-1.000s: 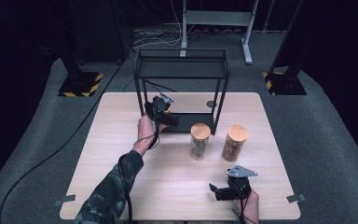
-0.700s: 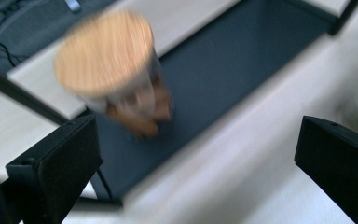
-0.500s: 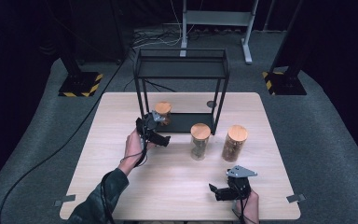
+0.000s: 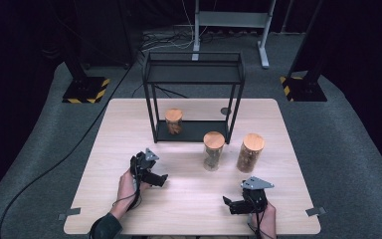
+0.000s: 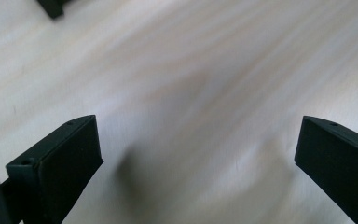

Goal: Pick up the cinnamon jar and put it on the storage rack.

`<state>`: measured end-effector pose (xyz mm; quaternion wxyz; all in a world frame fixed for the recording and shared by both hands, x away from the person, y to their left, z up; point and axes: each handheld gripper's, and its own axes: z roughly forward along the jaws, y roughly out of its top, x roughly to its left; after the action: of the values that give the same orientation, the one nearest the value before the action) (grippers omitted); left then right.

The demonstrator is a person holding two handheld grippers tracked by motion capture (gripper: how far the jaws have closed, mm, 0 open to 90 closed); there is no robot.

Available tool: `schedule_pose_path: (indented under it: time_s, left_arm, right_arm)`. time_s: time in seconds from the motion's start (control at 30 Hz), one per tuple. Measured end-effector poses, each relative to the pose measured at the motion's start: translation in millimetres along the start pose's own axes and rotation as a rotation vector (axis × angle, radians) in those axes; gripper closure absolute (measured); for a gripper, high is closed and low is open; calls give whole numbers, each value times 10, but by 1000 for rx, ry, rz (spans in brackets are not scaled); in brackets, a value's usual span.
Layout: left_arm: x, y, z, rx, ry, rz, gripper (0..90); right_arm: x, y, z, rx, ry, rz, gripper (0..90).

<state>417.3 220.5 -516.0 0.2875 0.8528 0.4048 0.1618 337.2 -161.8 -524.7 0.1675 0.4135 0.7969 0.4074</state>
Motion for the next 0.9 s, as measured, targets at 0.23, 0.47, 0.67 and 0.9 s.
schedule_pose_path:
  time_s: [0.23,0.47,0.67,0.9]
  left_arm:
    - [-29,-354,-187,-48,10,-81,0]
    - [-96,-595,-331,-94,30,-102,0]
    - [-119,-685,-381,-113,40,-111,0]
    - [-123,-706,-394,-116,42,-114,0]
  right_arm:
    - [4,3,6,7,-3,-5,12]
    - [5,3,8,9,-7,-3,12]
    - [8,3,10,11,-12,-3,12]
    - [11,5,13,14,-12,-6,12]
